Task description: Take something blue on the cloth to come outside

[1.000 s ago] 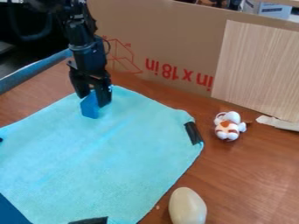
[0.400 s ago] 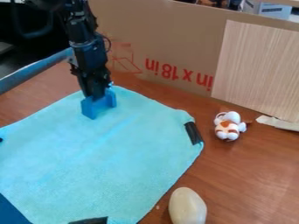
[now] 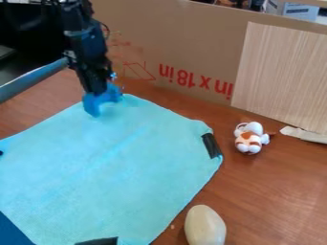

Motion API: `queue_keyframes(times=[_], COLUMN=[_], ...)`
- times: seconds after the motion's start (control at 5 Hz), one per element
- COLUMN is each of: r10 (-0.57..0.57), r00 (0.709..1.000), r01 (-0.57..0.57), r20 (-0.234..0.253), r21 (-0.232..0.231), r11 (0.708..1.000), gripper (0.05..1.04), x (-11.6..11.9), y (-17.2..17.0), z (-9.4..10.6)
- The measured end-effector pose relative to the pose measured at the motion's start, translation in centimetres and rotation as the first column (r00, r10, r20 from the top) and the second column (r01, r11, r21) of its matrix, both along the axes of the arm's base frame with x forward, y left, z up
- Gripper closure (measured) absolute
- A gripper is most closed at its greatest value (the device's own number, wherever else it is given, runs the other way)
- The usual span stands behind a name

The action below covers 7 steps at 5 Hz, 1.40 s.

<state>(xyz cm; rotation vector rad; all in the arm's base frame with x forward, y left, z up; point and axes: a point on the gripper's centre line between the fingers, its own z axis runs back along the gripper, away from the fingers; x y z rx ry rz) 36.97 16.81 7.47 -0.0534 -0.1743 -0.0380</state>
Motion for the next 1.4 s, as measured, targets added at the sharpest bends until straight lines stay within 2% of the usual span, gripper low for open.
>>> queue_keyframes(times=[0.6,1.0,1.2,1.4], r10=[0.193,0.289,0.306,0.297], r00=[0.98,0.955,0.95,0.953], r01=[-0.192,-0.288,-0.306,-0.297], r20=[0.049,0.069,0.068,0.068], r21=[-0.024,-0.03,-0.009,0.0], r11=[0.981,0.957,0.952,0.955], gripper=[0.898,0.898,0.845,0.578], x=[1.3,3.7,4.0,3.9], y=[7.7,10.9,11.6,11.8], z=[1.4,1.2,0.8,0.5])
